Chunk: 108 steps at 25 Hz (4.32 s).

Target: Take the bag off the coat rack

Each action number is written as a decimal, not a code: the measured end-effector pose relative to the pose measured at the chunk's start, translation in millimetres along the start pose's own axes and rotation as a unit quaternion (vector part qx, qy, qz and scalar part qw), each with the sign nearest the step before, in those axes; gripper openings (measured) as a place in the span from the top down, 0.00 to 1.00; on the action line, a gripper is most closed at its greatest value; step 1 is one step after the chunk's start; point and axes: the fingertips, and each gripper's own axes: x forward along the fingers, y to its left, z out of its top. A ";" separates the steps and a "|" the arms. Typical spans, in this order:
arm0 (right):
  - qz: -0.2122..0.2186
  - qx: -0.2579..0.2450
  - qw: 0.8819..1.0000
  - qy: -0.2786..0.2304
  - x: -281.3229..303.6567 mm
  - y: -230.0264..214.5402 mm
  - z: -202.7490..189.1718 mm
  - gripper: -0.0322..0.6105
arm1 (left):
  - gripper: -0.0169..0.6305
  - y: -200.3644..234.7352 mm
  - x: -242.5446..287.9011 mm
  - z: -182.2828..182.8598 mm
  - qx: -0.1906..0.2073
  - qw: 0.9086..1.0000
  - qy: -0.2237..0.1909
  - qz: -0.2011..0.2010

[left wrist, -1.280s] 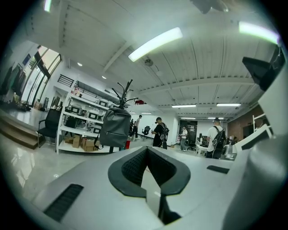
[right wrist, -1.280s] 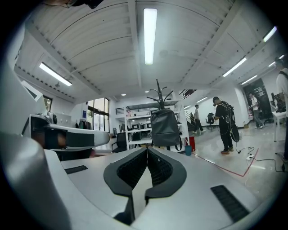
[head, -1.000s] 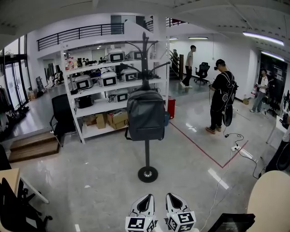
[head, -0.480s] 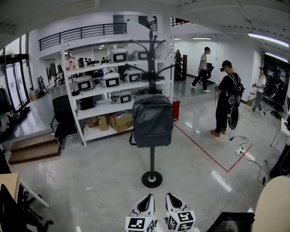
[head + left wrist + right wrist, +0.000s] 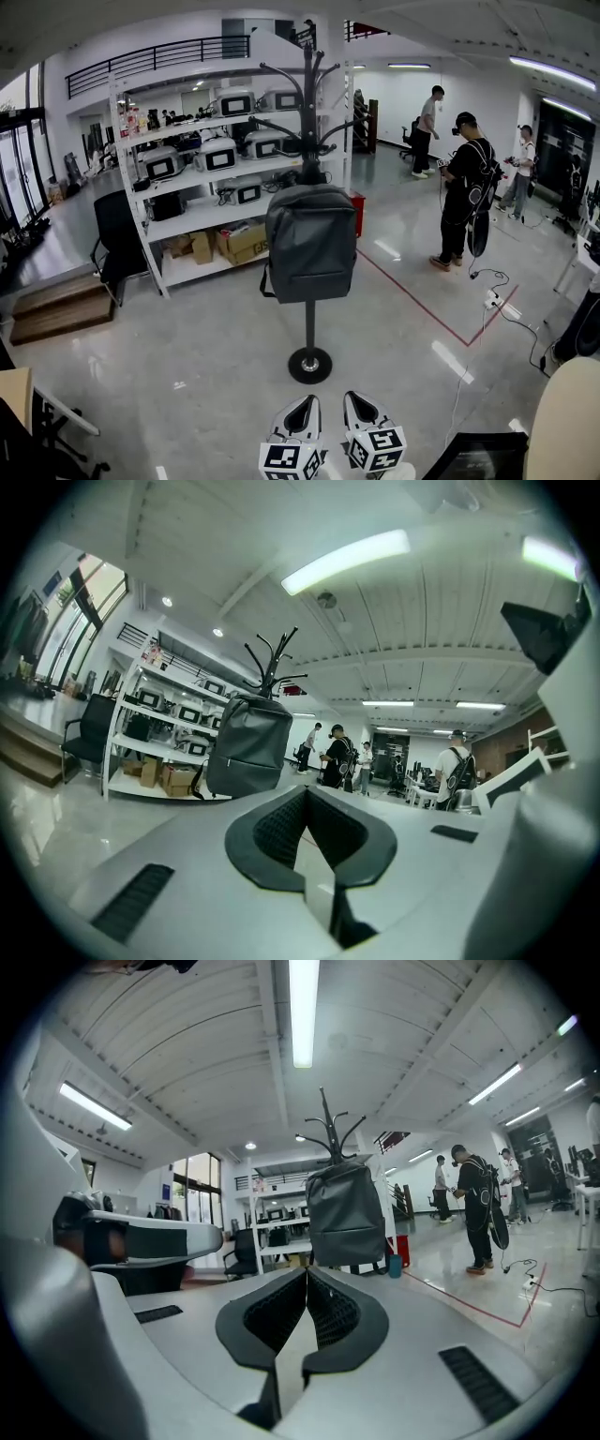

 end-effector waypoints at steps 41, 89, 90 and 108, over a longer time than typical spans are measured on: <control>0.032 0.006 0.999 0.016 213.0 -118.1 41.5 0.93 | 0.97 66.9 217.6 31.8 -0.016 1.000 -0.013 0.016; 0.095 -0.159 0.965 -0.187 332.4 -112.1 287.8 0.75 | 0.97 130.0 287.7 64.8 0.000 0.999 -0.023 0.030; 0.097 -0.164 0.963 -0.190 332.7 -110.4 293.1 0.73 | 0.97 129.5 287.7 64.9 0.000 0.999 -0.023 0.029; 0.094 -0.250 0.952 -0.147 396.2 -114.7 367.5 0.57 | 0.97 162.6 274.5 78.0 0.005 0.997 -0.033 0.068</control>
